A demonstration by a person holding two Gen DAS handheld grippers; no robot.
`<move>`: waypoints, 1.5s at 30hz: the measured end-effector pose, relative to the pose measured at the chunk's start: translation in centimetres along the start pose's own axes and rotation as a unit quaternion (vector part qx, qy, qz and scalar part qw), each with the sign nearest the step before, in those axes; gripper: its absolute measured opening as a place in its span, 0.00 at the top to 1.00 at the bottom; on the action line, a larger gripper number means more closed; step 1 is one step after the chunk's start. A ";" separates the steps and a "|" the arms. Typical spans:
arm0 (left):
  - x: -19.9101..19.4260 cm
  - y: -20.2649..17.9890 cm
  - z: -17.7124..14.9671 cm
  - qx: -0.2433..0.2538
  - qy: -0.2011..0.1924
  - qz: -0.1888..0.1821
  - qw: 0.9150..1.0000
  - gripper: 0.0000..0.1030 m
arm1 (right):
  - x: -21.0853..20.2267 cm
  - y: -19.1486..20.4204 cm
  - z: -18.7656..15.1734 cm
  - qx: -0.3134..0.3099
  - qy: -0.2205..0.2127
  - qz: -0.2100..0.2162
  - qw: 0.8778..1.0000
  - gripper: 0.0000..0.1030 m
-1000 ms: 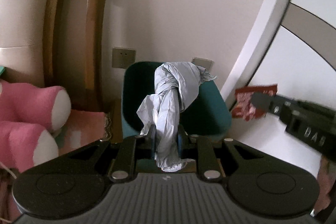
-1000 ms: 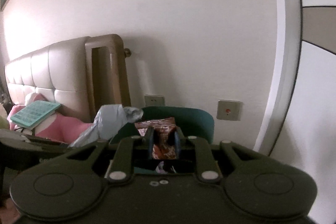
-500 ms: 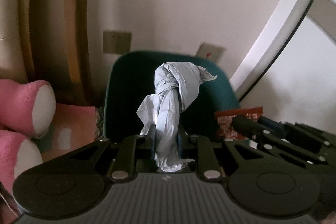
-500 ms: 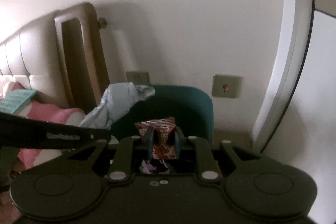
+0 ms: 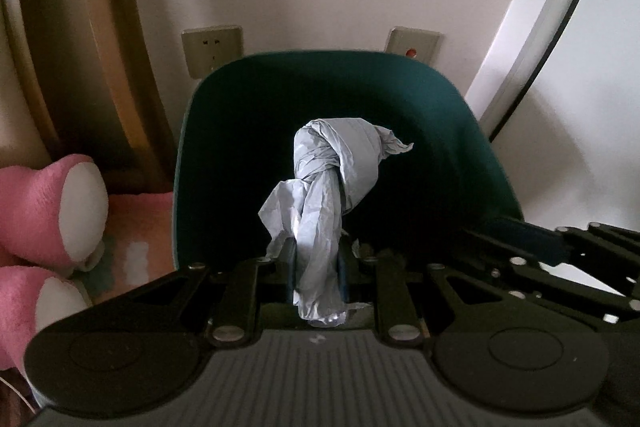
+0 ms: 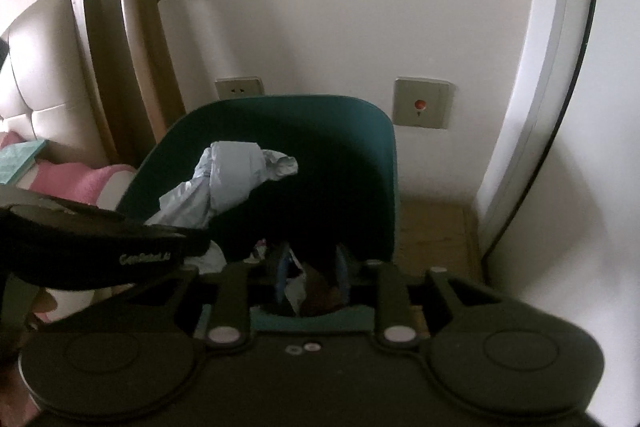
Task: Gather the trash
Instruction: 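Open both grippers to drop the cloth and wrapper into the teal bin, then reach both tools back down into the drawer toward the red bag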
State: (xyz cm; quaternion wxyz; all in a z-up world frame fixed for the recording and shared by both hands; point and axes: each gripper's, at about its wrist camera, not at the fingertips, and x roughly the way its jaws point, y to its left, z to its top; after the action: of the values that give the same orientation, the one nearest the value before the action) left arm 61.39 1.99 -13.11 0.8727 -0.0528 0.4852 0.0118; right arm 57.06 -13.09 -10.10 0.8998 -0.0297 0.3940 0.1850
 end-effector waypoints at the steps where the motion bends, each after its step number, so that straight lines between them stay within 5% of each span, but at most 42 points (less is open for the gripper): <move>1: 0.2 0.0 0.0 0.000 0.002 0.003 1.000 0.79 | -0.1 -0.1 -0.1 0.000 -0.001 0.000 1.000 0.75; 10: 0.1 0.6 -0.4 -0.008 0.000 -0.007 1.000 0.73 | -2.8 -1.5 -0.2 0.001 -0.035 0.008 0.999 0.72; 26: -8.5 0.3 -7.0 -0.007 -0.113 -0.059 0.992 0.72 | -9.7 -2.7 -7.5 0.023 -0.078 0.041 0.996 0.66; 27: -8.9 0.2 -7.8 -0.005 -0.118 -0.060 0.991 0.67 | -9.8 -2.8 -8.3 0.024 -0.073 0.042 0.996 0.65; 30: -9.8 0.0 -10.3 -0.003 -0.133 -0.059 0.989 0.20 | -10.0 -2.9 -10.5 0.021 -0.058 0.039 0.997 0.65; 38: -8.1 0.3 -18.0 -0.001 -0.127 -0.056 0.990 0.19 | -8.2 -3.6 -18.5 0.033 -0.003 0.026 0.999 0.64; 45: -2.5 0.9 -25.5 -0.024 -0.078 -0.044 0.996 0.19 | -4.8 -4.2 -26.5 0.058 0.038 0.041 0.997 0.54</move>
State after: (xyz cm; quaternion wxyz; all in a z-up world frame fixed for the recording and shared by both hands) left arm 38.46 0.31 -24.36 0.9062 -0.0937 0.4122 -0.0107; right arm 37.11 -23.71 -25.25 0.8758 0.0317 0.4393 0.1976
